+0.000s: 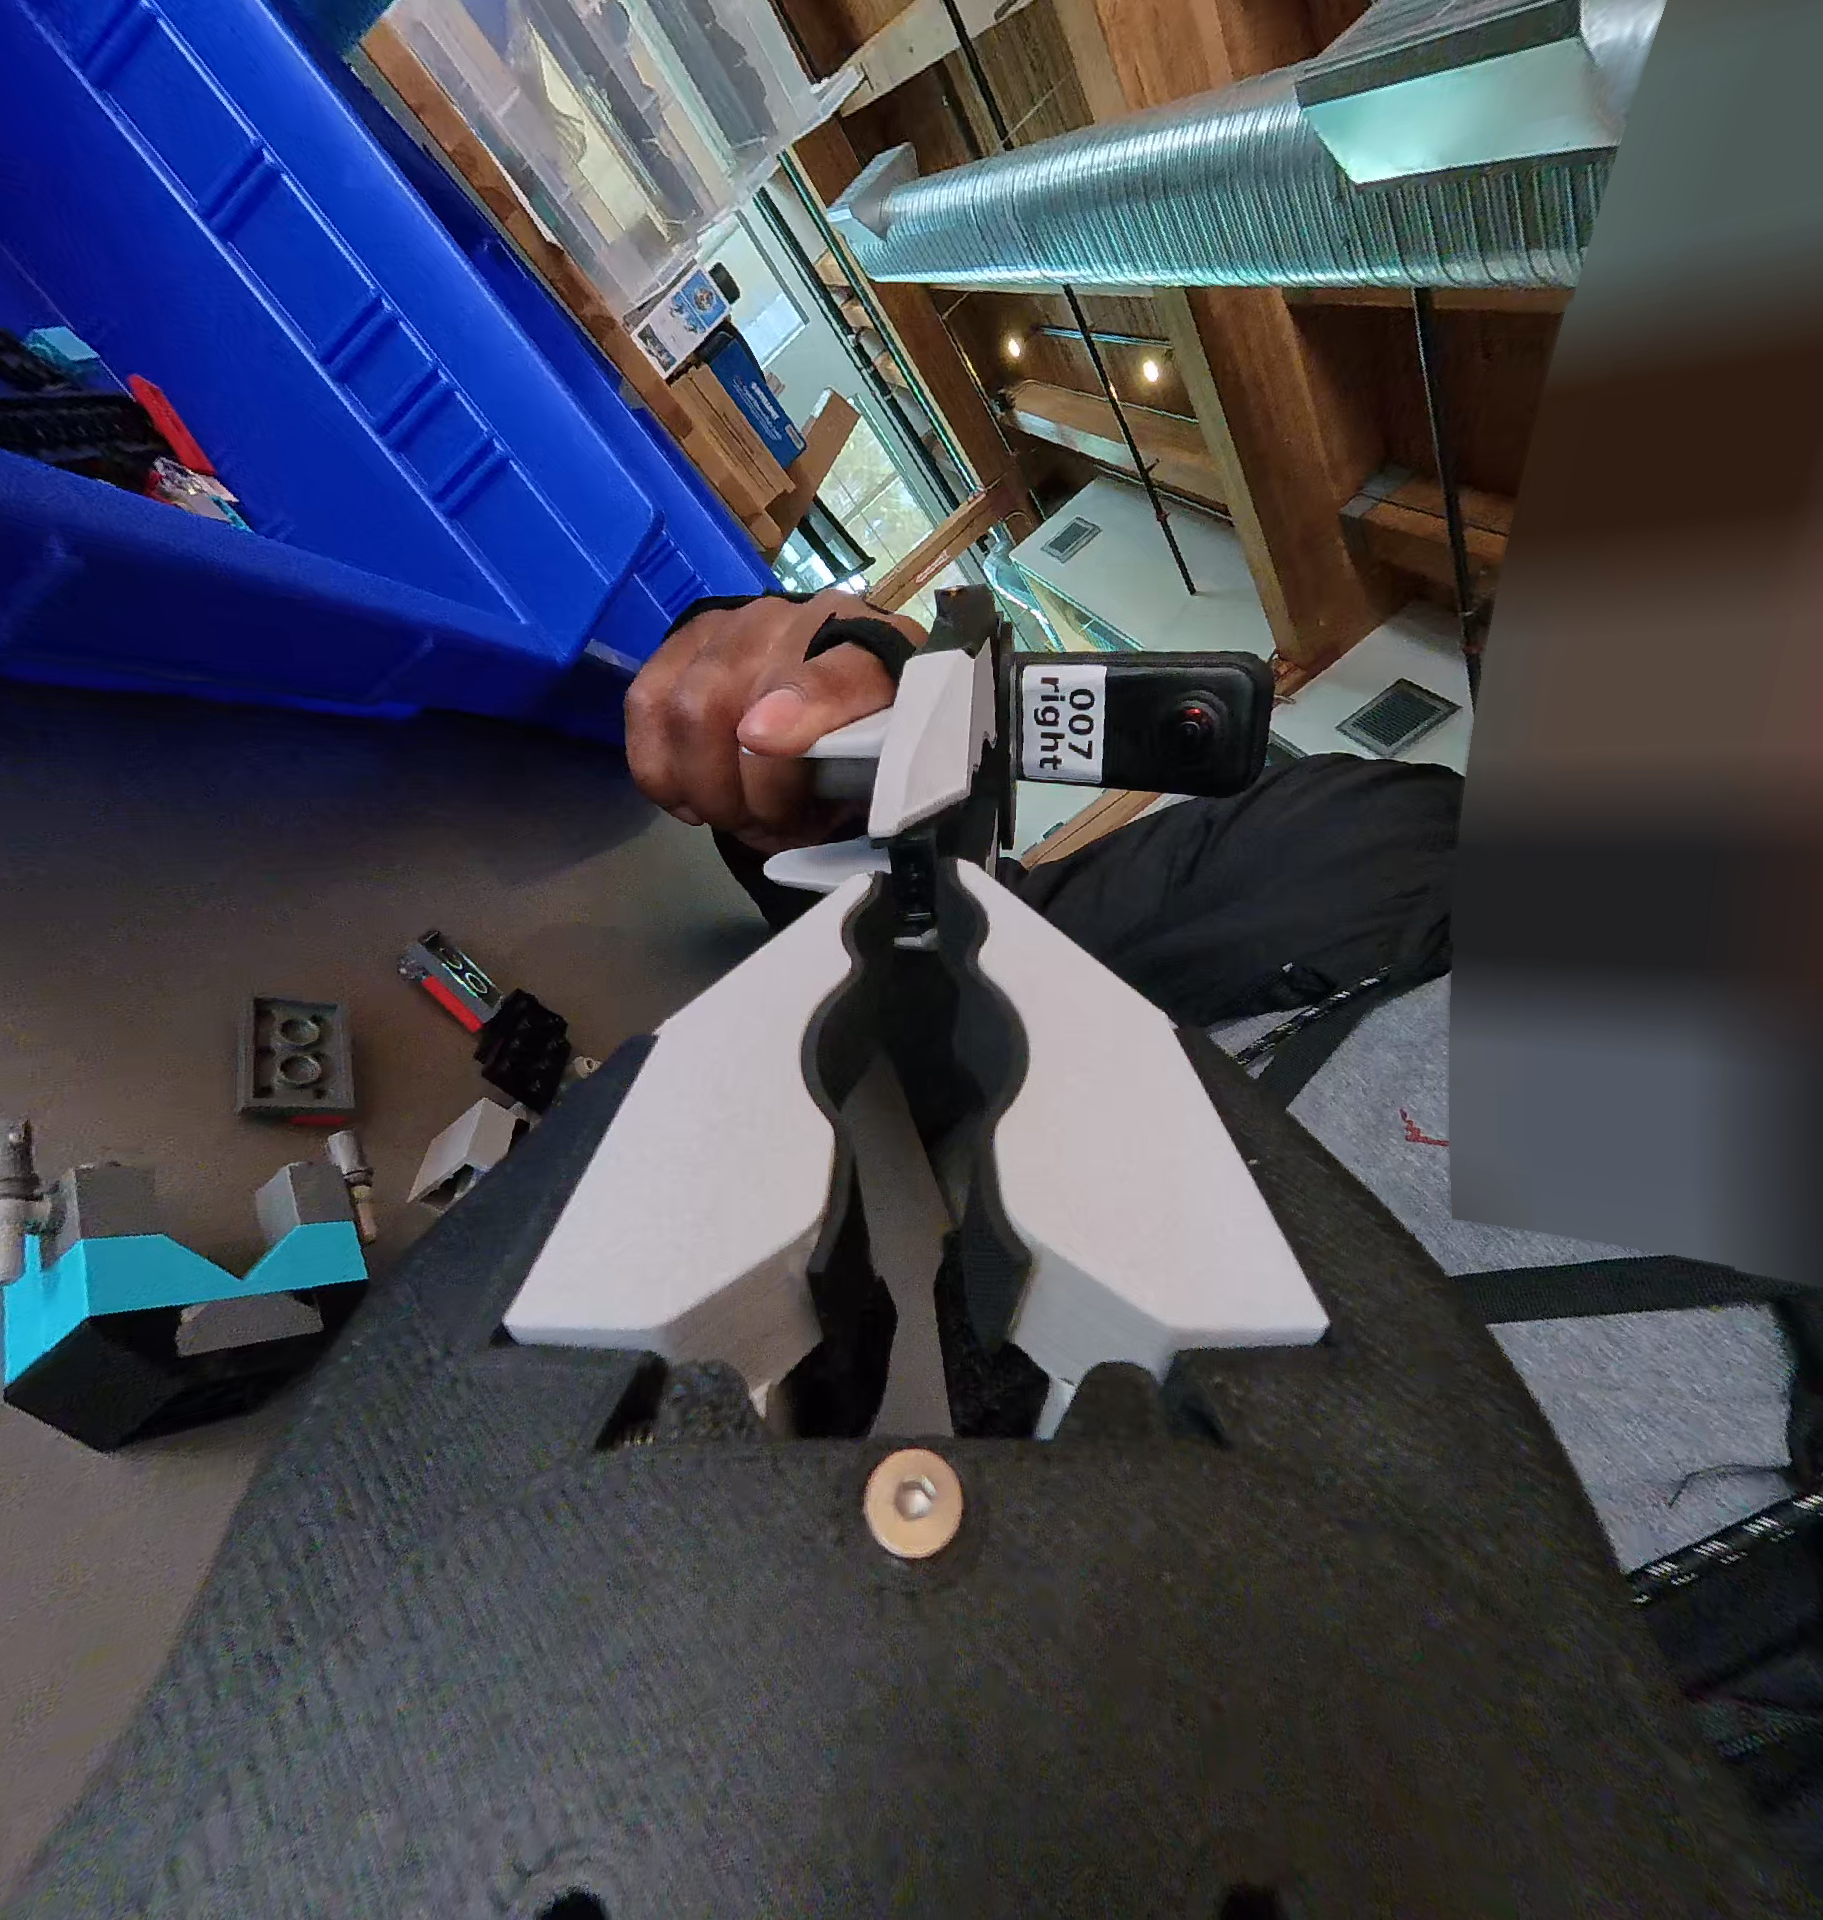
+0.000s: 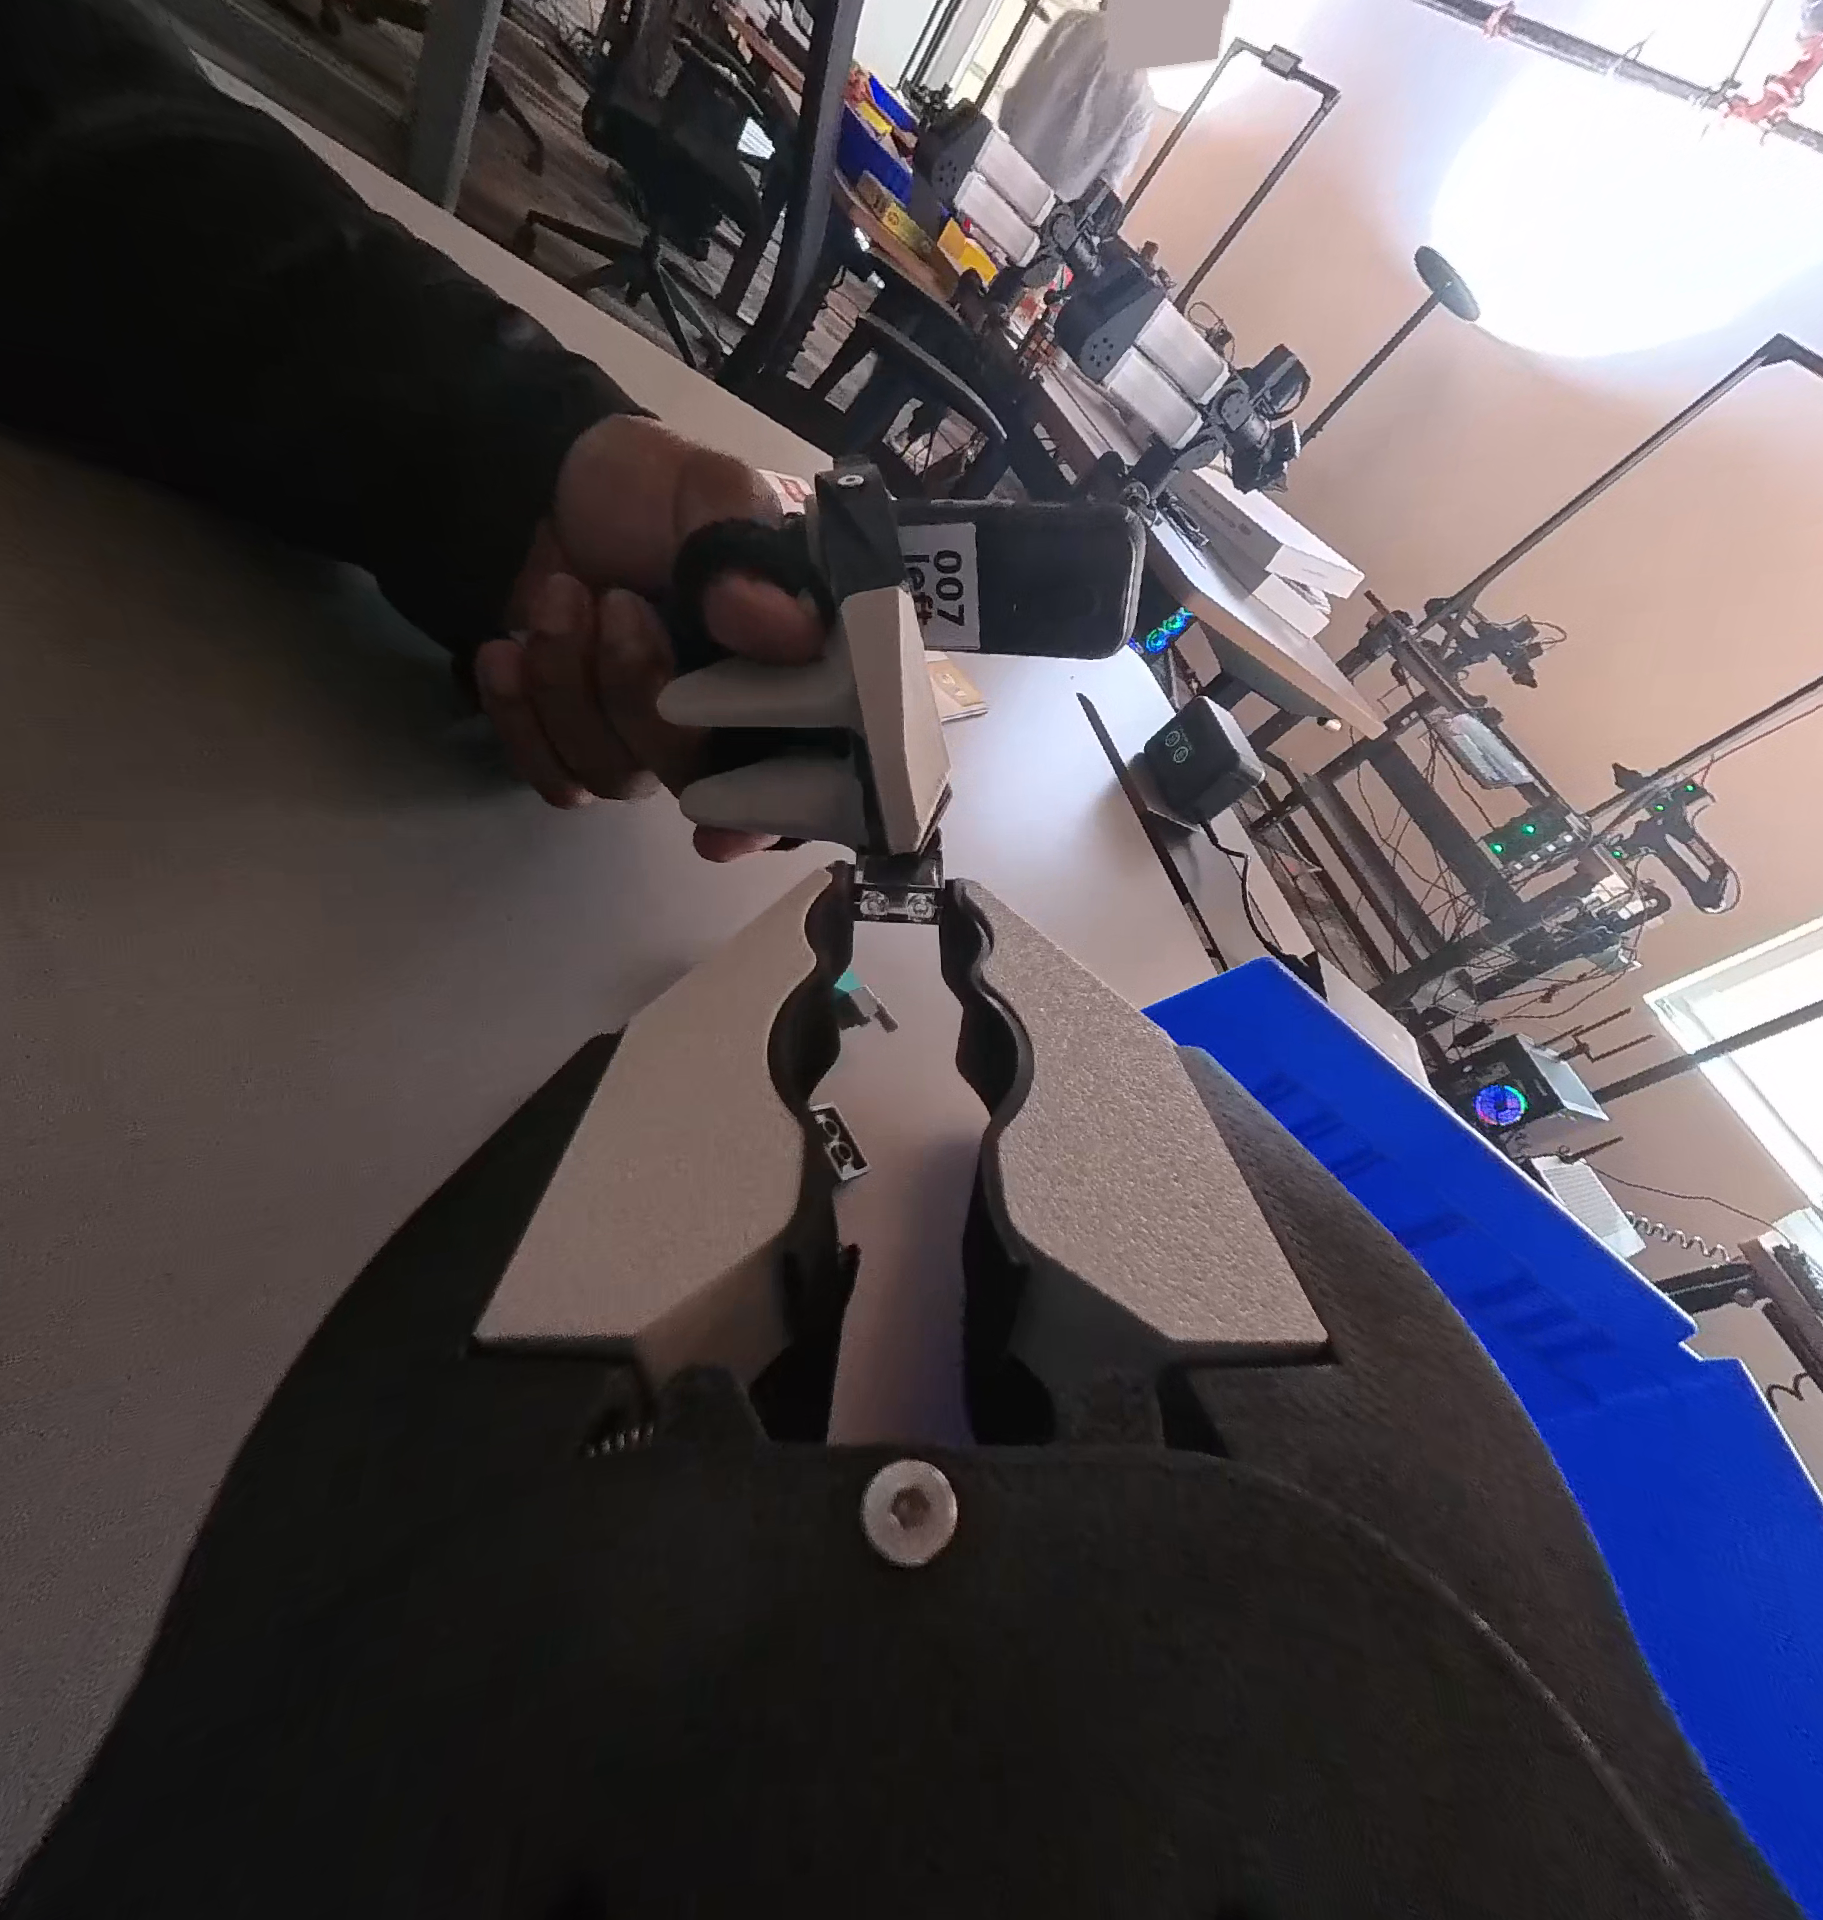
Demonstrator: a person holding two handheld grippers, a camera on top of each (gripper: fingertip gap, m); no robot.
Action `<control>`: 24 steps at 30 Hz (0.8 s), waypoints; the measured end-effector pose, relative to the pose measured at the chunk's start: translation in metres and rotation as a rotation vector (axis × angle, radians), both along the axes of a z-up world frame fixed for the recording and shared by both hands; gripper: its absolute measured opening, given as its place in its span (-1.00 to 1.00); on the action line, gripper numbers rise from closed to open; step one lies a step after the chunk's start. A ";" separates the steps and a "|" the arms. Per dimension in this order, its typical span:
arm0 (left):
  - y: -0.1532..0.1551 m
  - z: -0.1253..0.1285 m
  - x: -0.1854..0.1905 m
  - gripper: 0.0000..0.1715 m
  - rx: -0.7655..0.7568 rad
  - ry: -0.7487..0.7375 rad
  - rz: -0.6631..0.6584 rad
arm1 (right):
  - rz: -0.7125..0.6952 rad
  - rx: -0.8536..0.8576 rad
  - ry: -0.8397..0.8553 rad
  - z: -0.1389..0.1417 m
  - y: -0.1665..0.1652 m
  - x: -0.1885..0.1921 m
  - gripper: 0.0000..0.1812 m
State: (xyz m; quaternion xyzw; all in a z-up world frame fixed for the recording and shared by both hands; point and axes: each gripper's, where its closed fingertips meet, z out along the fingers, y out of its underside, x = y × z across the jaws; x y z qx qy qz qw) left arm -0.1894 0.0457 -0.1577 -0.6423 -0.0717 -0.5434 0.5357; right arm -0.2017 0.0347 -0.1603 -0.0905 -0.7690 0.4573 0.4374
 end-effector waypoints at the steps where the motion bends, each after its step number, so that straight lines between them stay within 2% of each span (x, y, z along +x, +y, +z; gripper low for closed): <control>1: 0.000 0.000 0.000 -0.90 0.000 0.001 -0.001 | 0.002 0.002 -0.002 0.000 0.000 0.000 -0.81; 7: -0.002 0.001 -0.004 -0.90 0.004 -0.003 0.011 | -0.006 -0.004 0.014 0.005 0.004 0.001 -0.81; 9: -0.010 0.010 -0.037 -0.91 0.031 -0.061 0.103 | -0.052 -0.085 0.041 0.024 0.027 0.000 -0.81; 11: -0.016 0.016 -0.051 -0.90 0.049 -0.027 0.152 | -0.085 -0.095 0.063 0.032 0.040 -0.001 -0.81; 16: -0.010 0.010 -0.036 -0.90 0.025 -0.006 0.114 | -0.107 -0.069 0.061 0.025 0.035 -0.006 -0.81; 19: -0.008 0.006 -0.038 -0.90 0.018 0.017 0.133 | -0.234 -0.077 0.085 0.029 0.054 -0.019 -0.80; 24: -0.007 0.006 -0.035 -0.90 0.008 0.034 0.135 | -0.567 -0.054 0.095 0.027 0.099 -0.047 -0.81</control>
